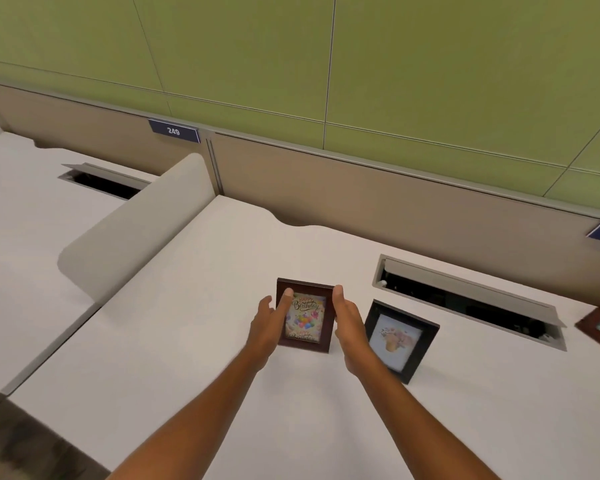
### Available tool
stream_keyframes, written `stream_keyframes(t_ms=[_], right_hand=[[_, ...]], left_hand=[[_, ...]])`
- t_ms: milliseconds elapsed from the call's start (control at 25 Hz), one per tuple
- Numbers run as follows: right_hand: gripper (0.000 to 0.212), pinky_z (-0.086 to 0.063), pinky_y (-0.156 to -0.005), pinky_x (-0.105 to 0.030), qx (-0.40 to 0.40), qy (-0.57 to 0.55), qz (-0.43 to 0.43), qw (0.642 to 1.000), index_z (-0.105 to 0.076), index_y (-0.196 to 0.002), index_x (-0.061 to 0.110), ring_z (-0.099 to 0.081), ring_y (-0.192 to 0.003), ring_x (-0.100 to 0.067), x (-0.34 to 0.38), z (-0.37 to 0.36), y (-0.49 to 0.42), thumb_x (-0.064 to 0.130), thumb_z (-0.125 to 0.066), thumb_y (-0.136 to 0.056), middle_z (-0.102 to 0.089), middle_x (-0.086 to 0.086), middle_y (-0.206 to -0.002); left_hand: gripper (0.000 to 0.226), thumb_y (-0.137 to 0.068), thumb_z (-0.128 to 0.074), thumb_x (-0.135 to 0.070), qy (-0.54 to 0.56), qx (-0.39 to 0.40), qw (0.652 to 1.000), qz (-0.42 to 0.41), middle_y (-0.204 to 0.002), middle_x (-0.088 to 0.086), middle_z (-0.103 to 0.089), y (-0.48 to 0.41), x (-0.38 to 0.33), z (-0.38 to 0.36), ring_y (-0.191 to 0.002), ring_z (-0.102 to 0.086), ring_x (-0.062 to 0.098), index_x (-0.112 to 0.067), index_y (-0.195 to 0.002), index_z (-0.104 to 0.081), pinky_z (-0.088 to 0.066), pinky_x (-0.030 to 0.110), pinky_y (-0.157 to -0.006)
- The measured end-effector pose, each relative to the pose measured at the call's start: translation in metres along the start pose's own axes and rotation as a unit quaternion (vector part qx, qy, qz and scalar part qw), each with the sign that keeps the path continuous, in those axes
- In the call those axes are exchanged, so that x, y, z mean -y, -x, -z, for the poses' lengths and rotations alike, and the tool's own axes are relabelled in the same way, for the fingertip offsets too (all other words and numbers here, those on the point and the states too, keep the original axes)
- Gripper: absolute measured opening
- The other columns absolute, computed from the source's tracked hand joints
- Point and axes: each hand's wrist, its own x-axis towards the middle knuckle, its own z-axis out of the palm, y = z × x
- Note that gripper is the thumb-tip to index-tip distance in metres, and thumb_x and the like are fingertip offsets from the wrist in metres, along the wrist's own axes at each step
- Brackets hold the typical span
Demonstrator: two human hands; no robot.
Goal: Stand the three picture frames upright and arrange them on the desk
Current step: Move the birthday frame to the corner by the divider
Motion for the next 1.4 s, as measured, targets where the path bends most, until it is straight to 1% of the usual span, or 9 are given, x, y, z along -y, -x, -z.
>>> stream_keyframes(t_ms=[80, 120, 280, 480, 600, 960, 1120, 1280, 1400], right_hand=[[0.066, -0.055, -0.055, -0.010, -0.005, -0.011, 0.003, 1.000, -0.071, -0.110, 0.037, -0.078, -0.078, 0.006, -0.001, -0.002, -0.010, 0.089, -0.037, -0.088, -0.083, 0.016, -0.092], [0.065, -0.056, -0.059, -0.012, -0.008, -0.014, -0.003, 1.000, -0.073, -0.105, 0.037, -0.079, -0.077, 0.005, -0.001, -0.004, -0.015, 0.089, -0.037, -0.089, -0.084, 0.019, -0.088], [0.069, -0.061, -0.088, -0.032, -0.018, -0.020, -0.021, 0.999, -0.079, -0.109, 0.035, -0.082, -0.093, -0.010, -0.007, -0.009, -0.032, 0.089, -0.040, -0.091, -0.086, 0.012, -0.099], [0.066, -0.059, -0.088, -0.036, -0.044, -0.029, -0.017, 0.998, -0.080, -0.108, 0.034, -0.082, -0.090, -0.008, -0.008, -0.021, -0.048, 0.085, -0.042, -0.093, -0.086, 0.011, -0.100], [0.066, -0.058, -0.091, -0.036, -0.036, -0.025, -0.008, 0.999, -0.079, -0.113, 0.034, -0.082, -0.093, -0.007, 0.002, -0.036, -0.058, 0.084, -0.041, -0.094, -0.086, 0.011, -0.103], [0.071, -0.059, -0.093, -0.032, 0.019, -0.004, 0.041, 0.999, -0.080, -0.111, 0.036, -0.081, -0.099, -0.007, 0.077, -0.121, -0.118, 0.089, -0.039, -0.088, -0.085, 0.013, -0.108], [0.071, -0.058, -0.095, -0.034, 0.044, -0.006, 0.055, 0.997, -0.082, -0.109, 0.031, -0.081, -0.098, -0.006, 0.114, -0.167, -0.160, 0.087, -0.040, -0.093, -0.085, 0.011, -0.108], [0.059, -0.058, -0.086, -0.030, 0.068, -0.028, 0.063, 0.995, -0.085, -0.097, 0.037, -0.081, -0.094, -0.004, 0.150, -0.216, -0.209, 0.077, -0.042, -0.102, -0.086, 0.012, -0.104], [0.056, -0.061, -0.070, -0.019, 0.087, -0.031, 0.068, 0.993, -0.080, -0.107, 0.031, -0.082, -0.090, -0.003, 0.174, -0.251, -0.248, 0.074, -0.044, -0.103, -0.086, 0.013, -0.099]], left_hand=[[0.103, -0.083, -0.062, -0.090, 0.005, 0.028, 1.000, -0.005, -0.148, 0.004, -0.068, -0.014, -0.002, 0.000, -0.133, -0.069, 0.025, -0.025, -0.160, -0.045, -0.055, 0.044, -0.114], [0.097, -0.080, -0.063, -0.093, 0.004, 0.047, 0.999, -0.013, -0.140, 0.000, -0.074, -0.021, -0.002, 0.001, -0.125, -0.074, 0.022, -0.028, -0.151, -0.055, -0.060, 0.046, -0.110], [0.074, -0.083, -0.061, -0.093, 0.021, 0.100, 0.994, -0.033, -0.117, -0.006, -0.085, -0.046, 0.001, 0.009, -0.107, -0.083, 0.015, -0.033, -0.124, -0.076, -0.065, 0.042, -0.099], [0.080, -0.080, -0.060, -0.094, 0.061, 0.129, 0.990, 0.003, -0.113, -0.003, -0.087, -0.064, -0.005, 0.026, -0.101, -0.084, 0.015, -0.026, -0.118, -0.081, -0.064, 0.018, -0.070], [0.091, -0.074, -0.055, -0.101, 0.067, 0.117, 0.991, 0.003, -0.113, -0.004, -0.086, -0.075, -0.013, 0.037, -0.102, -0.084, 0.014, -0.026, -0.119, -0.081, -0.063, 0.022, -0.075], [0.078, -0.096, -0.041, -0.088, 0.095, 0.061, 0.993, -0.031, -0.112, -0.003, -0.087, -0.149, -0.067, 0.109, -0.102, -0.084, 0.015, -0.027, -0.119, -0.084, -0.063, 0.021, -0.076], [0.080, -0.093, -0.038, -0.091, 0.114, 0.037, 0.991, -0.063, -0.110, -0.001, -0.087, -0.197, -0.096, 0.145, -0.098, -0.085, 0.015, -0.030, -0.113, -0.086, -0.063, 0.018, -0.068], [0.089, -0.087, -0.036, -0.097, 0.127, -0.014, 0.989, -0.071, -0.107, 0.000, -0.087, -0.249, -0.122, 0.175, -0.098, -0.085, 0.019, -0.028, -0.114, -0.085, -0.064, 0.030, -0.077], [0.085, -0.089, -0.039, -0.094, 0.160, -0.027, 0.983, -0.081, -0.110, 0.002, -0.087, -0.288, -0.138, 0.196, -0.100, -0.085, 0.021, -0.027, -0.116, -0.085, -0.066, 0.032, -0.075]])
